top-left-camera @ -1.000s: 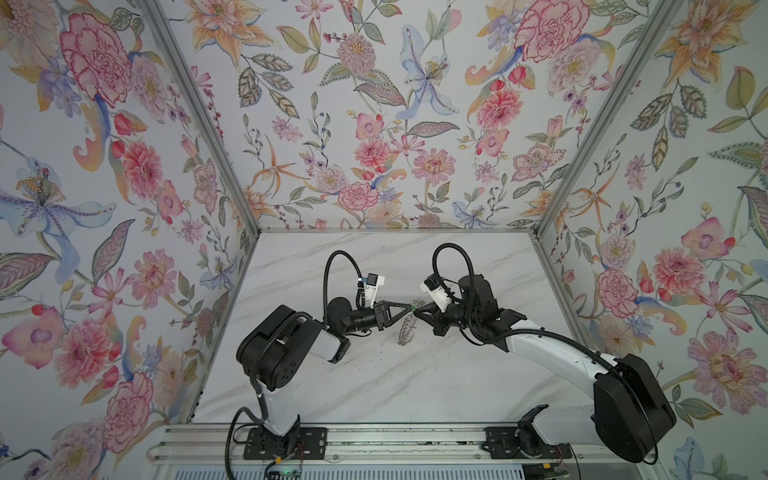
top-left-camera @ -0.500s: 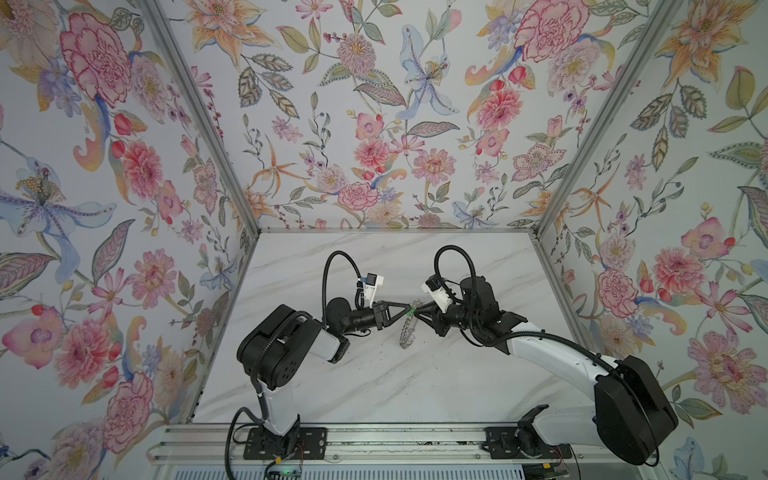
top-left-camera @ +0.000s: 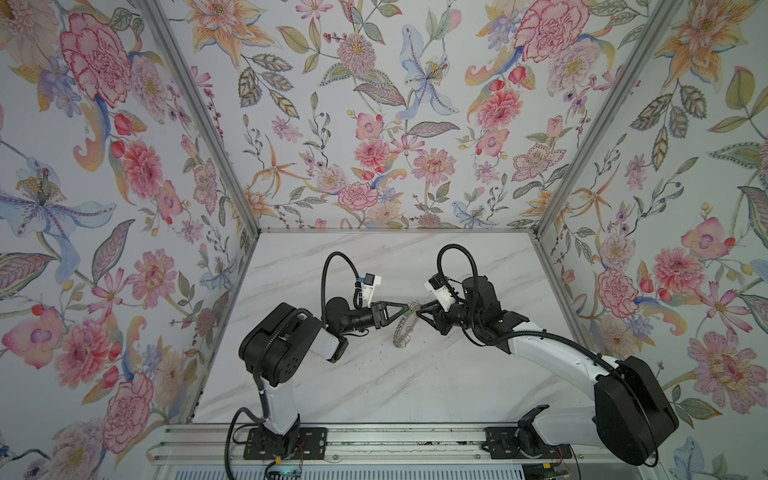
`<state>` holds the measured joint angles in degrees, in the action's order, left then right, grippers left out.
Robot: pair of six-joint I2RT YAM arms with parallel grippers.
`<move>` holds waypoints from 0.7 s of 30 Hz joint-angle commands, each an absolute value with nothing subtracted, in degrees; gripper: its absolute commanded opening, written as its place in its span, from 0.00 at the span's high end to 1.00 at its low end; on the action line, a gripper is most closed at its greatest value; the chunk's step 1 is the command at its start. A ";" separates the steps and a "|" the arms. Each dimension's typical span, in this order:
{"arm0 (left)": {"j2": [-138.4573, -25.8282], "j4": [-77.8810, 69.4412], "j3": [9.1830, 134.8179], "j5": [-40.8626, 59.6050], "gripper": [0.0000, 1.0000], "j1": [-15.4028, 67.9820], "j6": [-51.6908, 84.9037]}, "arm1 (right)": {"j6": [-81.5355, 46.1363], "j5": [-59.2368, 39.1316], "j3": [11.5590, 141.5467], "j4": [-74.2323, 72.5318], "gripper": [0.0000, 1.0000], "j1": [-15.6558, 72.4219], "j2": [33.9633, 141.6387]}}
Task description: Remove the keys from the keyring
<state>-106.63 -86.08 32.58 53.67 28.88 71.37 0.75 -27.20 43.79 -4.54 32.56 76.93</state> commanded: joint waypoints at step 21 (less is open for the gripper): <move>-107.97 -97.55 33.31 54.67 1.00 29.47 72.00 | 0.28 -25.86 48.25 -5.15 0.81 34.19 80.75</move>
